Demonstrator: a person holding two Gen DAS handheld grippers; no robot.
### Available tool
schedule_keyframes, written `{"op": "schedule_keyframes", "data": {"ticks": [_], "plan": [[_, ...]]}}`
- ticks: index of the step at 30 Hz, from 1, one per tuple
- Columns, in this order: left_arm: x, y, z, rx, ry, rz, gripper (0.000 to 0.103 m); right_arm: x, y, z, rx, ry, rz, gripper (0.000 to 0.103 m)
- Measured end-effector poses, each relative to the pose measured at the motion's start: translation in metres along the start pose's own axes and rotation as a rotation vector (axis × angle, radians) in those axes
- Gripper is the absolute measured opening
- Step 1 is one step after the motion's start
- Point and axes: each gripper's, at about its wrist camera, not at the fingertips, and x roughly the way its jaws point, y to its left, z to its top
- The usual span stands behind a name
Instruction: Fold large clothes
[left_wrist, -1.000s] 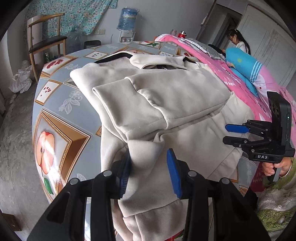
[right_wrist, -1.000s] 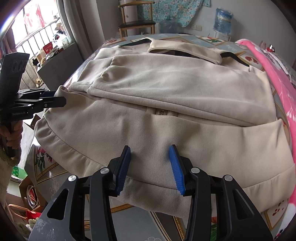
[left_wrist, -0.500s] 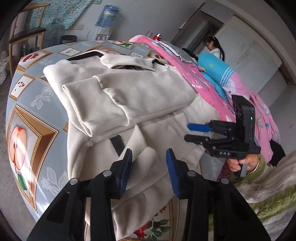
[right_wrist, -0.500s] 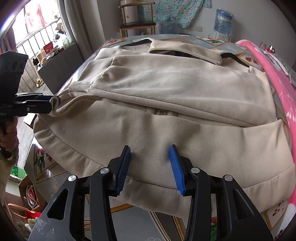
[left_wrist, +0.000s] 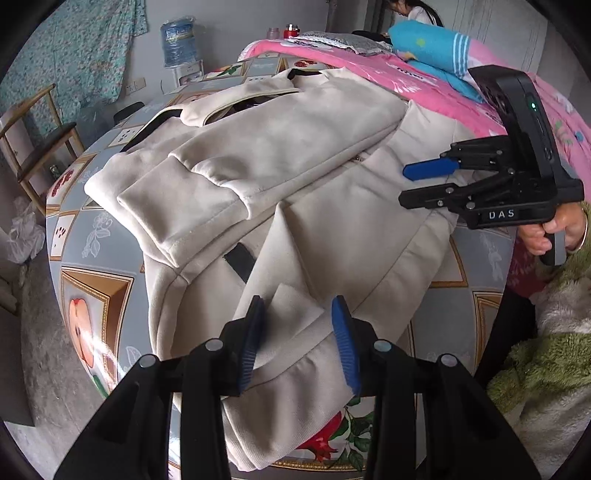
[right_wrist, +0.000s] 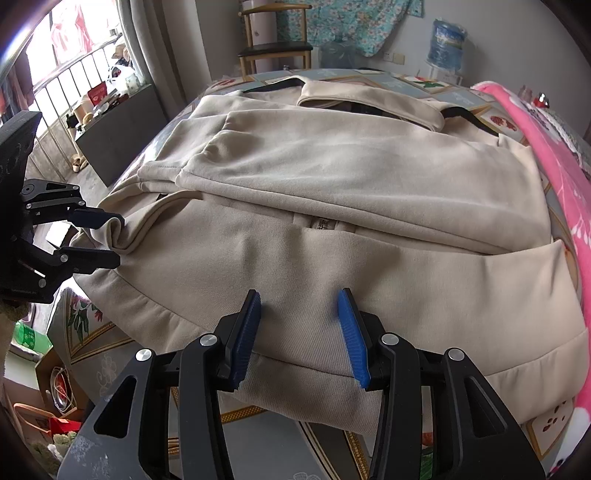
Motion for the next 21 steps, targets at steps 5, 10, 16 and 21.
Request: {"op": "schedule_keyframes", "data": {"ticks": [5, 10, 16, 21], "plan": [[-0.001, 0.01, 0.002, -0.01, 0.005, 0.028, 0.037, 0.0, 0.0, 0.0, -0.002, 0.001, 0.001, 0.041], [0.006, 0.02, 0.003, -0.006, 0.033, 0.023, 0.037, 0.0, 0.0, 0.0, -0.002, 0.001, 0.0, 0.041], [0.014, 0.037, 0.008, -0.073, 0.041, -0.03, 0.036, 0.0, 0.0, 0.0, -0.002, 0.0, -0.001, 0.041], [0.014, 0.043, 0.006, -0.144, -0.006, -0.026, 0.029, 0.0, 0.0, 0.0, 0.0, -0.001, -0.001, 0.041]]}}
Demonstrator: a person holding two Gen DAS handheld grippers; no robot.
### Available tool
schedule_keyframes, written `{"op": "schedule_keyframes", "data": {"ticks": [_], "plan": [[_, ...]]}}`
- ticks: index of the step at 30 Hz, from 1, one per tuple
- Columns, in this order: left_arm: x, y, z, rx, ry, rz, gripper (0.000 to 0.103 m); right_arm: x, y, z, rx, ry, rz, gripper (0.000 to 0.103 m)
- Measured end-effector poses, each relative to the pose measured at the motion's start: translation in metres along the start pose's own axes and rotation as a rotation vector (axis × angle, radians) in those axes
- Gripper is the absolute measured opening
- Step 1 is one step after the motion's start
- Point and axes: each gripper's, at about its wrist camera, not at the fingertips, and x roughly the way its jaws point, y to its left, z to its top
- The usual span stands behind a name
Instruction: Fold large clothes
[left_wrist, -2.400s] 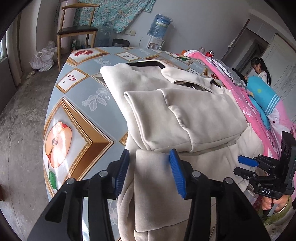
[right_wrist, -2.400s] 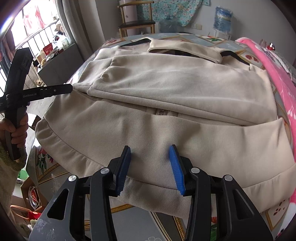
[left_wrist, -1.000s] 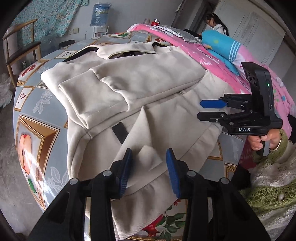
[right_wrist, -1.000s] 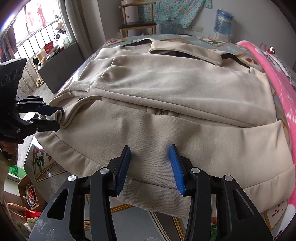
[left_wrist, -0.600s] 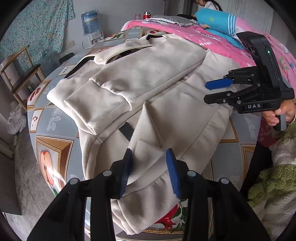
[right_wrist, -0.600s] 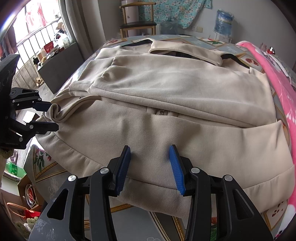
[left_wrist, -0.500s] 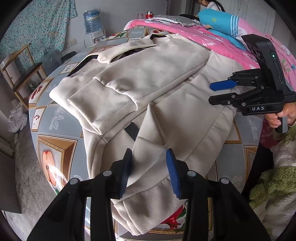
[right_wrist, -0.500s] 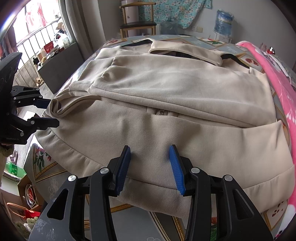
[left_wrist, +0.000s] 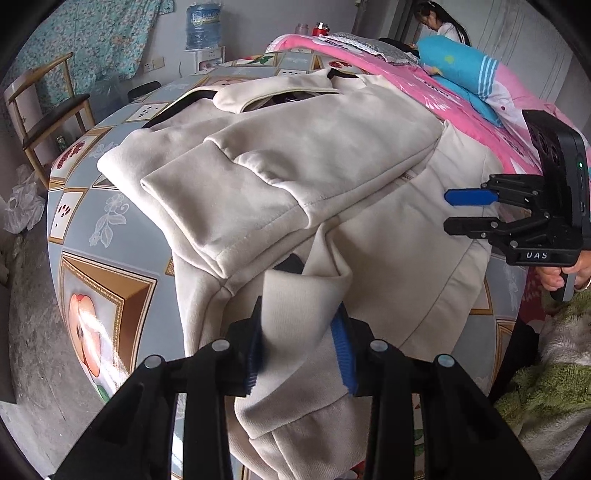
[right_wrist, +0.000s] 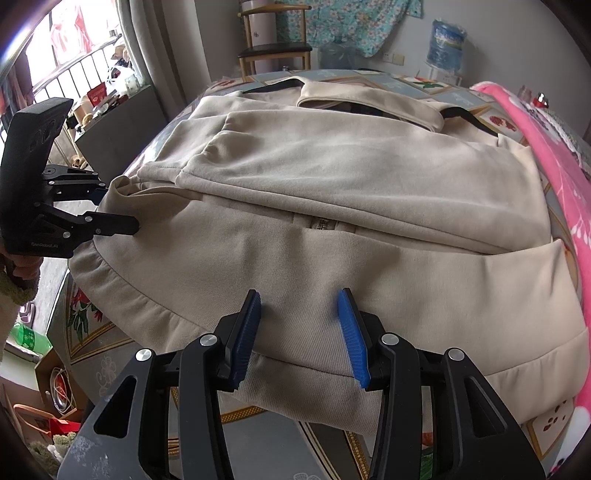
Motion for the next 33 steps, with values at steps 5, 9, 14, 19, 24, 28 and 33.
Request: {"op": "schedule_keyframes", "data": {"ticks": [5, 9, 14, 19, 24, 28, 33], "plan": [[-0.006, -0.008, -0.003, -0.08, -0.032, 0.107, 0.02, 0.0, 0.001, 0.0, -0.001, 0.0, 0.0, 0.041], [-0.008, -0.028, -0.006, -0.141, -0.04, 0.241, 0.02, 0.0, 0.001, 0.0, -0.002, -0.001, 0.001, 0.041], [-0.006, -0.033, -0.007, -0.264, -0.049, 0.336, 0.02, 0.0, 0.001, 0.0, -0.001, 0.001, 0.003, 0.042], [-0.003, -0.039, -0.006, -0.283, -0.042, 0.394, 0.02, -0.005, 0.0, 0.002, 0.012, 0.002, 0.006, 0.064], [-0.003, -0.04, -0.007, -0.301, -0.045, 0.409, 0.02, -0.016, -0.005, 0.004, 0.028, -0.023, 0.013, 0.067], [-0.003, -0.04, -0.006, -0.316, -0.042, 0.407, 0.02, -0.025, -0.014, 0.004, 0.05, -0.038, 0.013, 0.069], [-0.002, -0.041, -0.005, -0.321, -0.039, 0.417, 0.02, -0.05, -0.054, -0.008, 0.12, -0.07, -0.034, 0.071]]}}
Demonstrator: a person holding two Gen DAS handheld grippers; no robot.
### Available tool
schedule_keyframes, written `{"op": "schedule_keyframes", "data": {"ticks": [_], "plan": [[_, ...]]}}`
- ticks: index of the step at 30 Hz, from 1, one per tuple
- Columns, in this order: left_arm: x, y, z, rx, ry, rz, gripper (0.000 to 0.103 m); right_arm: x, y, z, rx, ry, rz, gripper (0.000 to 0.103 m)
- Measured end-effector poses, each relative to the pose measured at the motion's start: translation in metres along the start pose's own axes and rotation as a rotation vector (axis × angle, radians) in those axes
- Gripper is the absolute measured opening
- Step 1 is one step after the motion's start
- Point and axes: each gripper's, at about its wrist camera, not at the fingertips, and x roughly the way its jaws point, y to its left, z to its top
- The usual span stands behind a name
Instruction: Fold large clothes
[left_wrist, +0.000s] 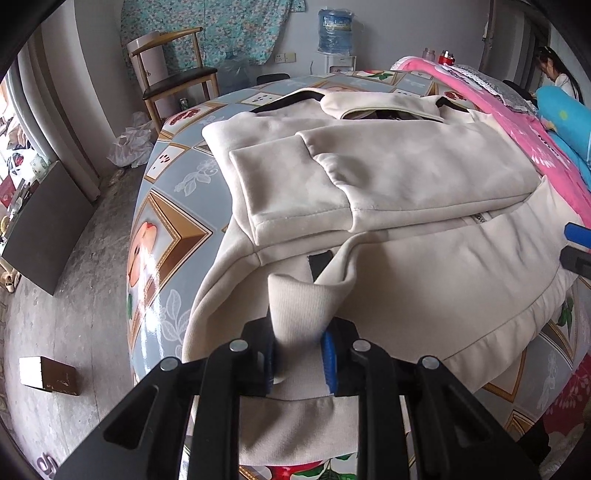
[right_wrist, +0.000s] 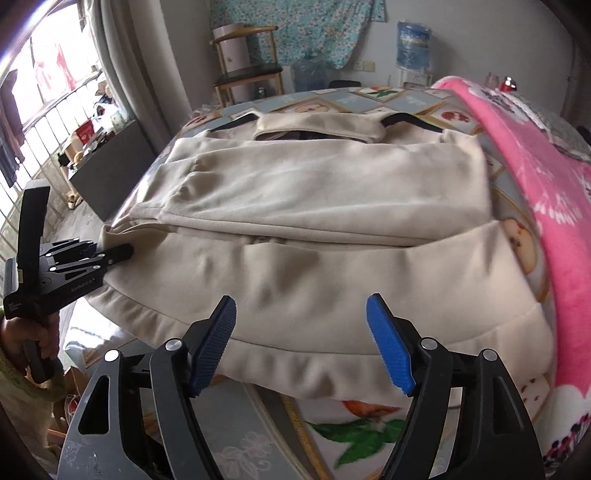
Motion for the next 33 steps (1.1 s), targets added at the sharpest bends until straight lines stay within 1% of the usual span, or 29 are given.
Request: {"op": "schedule_keyframes", "data": {"ticks": [2, 5, 6, 8, 11, 13, 16, 19, 21, 24, 28, 31, 33], "plan": [[0.0, -0.001, 0.0, 0.002, -0.001, 0.004, 0.02, -0.008, -0.028, -0.005, 0.034, -0.001, -0.047, 0.071], [0.0, 0.0, -0.001, -0.001, -0.004, 0.004, 0.02, -0.013, -0.074, -0.009, 0.09, 0.02, -0.121, 0.07], [0.0, 0.0, -0.001, -0.003, -0.005, 0.003, 0.02, -0.014, -0.088, -0.007, 0.11, 0.018, -0.14, 0.069], [0.0, 0.001, -0.002, -0.007, -0.005, 0.001, 0.02, -0.015, -0.11, 0.0, 0.147, 0.007, -0.14, 0.065], [0.0, 0.001, -0.002, -0.008, -0.005, 0.001, 0.02, -0.007, -0.134, 0.016, 0.182, -0.005, -0.1, 0.06], [0.0, 0.001, -0.002, -0.009, -0.004, 0.0, 0.02, 0.006, -0.145, 0.027, 0.19, 0.006, -0.072, 0.051], [0.0, 0.0, -0.002, -0.006, -0.004, 0.0, 0.02, 0.026, -0.155, 0.038, 0.193, 0.031, -0.025, 0.043], [0.001, 0.0, -0.002, -0.004, -0.003, 0.003, 0.02, 0.039, -0.161, 0.044, 0.192, 0.051, 0.029, 0.041], [0.001, 0.0, -0.002, -0.003, -0.002, 0.004, 0.02, 0.041, -0.163, 0.045, 0.19, 0.062, 0.059, 0.038], [0.001, 0.0, -0.002, -0.003, 0.0, 0.004, 0.02, 0.033, -0.163, 0.043, 0.183, 0.06, 0.11, 0.035], [0.001, 0.0, -0.002, 0.002, 0.0, 0.007, 0.02, 0.021, -0.162, 0.042, 0.161, 0.046, 0.187, 0.035], [0.001, 0.0, -0.002, 0.005, 0.0, 0.005, 0.02, 0.028, -0.168, 0.047, 0.175, 0.057, 0.186, 0.037], [0.001, 0.0, -0.002, 0.003, 0.001, 0.004, 0.02, 0.039, -0.173, 0.05, 0.203, 0.069, 0.207, 0.037]]}}
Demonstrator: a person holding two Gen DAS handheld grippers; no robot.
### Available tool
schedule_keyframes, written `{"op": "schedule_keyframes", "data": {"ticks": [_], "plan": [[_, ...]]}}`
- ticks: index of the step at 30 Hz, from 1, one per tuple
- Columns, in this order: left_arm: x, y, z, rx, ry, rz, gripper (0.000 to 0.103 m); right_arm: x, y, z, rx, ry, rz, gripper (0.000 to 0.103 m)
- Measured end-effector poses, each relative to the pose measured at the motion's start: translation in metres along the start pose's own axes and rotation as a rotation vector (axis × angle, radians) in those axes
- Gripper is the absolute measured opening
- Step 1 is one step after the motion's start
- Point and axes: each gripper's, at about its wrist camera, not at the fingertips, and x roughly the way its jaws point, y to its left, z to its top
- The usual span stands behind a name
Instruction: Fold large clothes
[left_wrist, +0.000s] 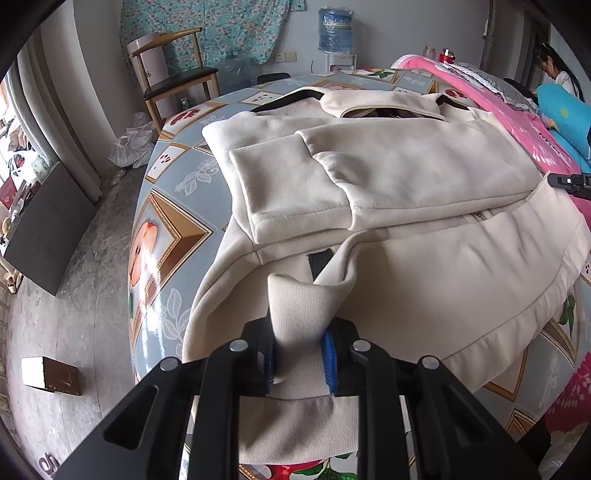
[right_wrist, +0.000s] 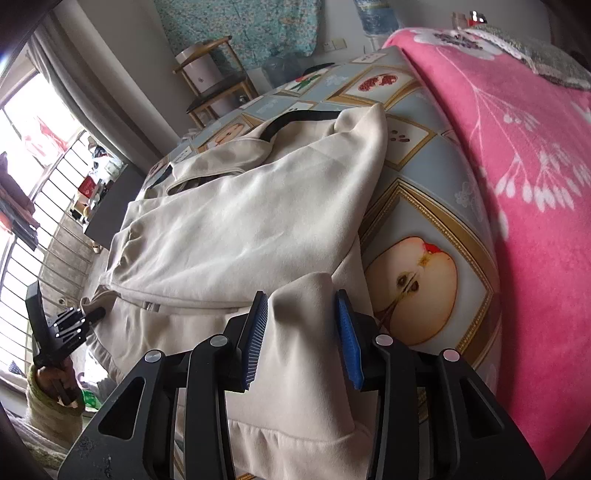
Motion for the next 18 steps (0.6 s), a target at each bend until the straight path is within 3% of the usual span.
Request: {"op": "schedule_keyframes", "data": {"ticks": [3, 8, 10, 13, 18], "plan": [[0.0, 0.0, 0.0, -0.005, 0.003, -0.003, 0.02, 0.013, -0.006, 0.003, 0.03, 0.031, 0.021, 0.037], [0.0, 0.002, 0.001, -0.012, 0.006, -0.013, 0.02, 0.001, 0.008, -0.014, -0.016, 0.035, 0.013, 0.033], [0.0, 0.002, 0.001, -0.011, 0.005, -0.011, 0.02, -0.005, 0.015, -0.021, -0.038, 0.033, -0.012, 0.024], [0.0, 0.002, 0.001, -0.009, 0.004, -0.012, 0.02, -0.006, 0.03, -0.025, -0.088, 0.02, -0.146, 0.011], [0.0, 0.002, 0.0, -0.011, 0.006, -0.009, 0.02, -0.001, 0.071, -0.039, -0.229, -0.037, -0.392, 0.007]]}}
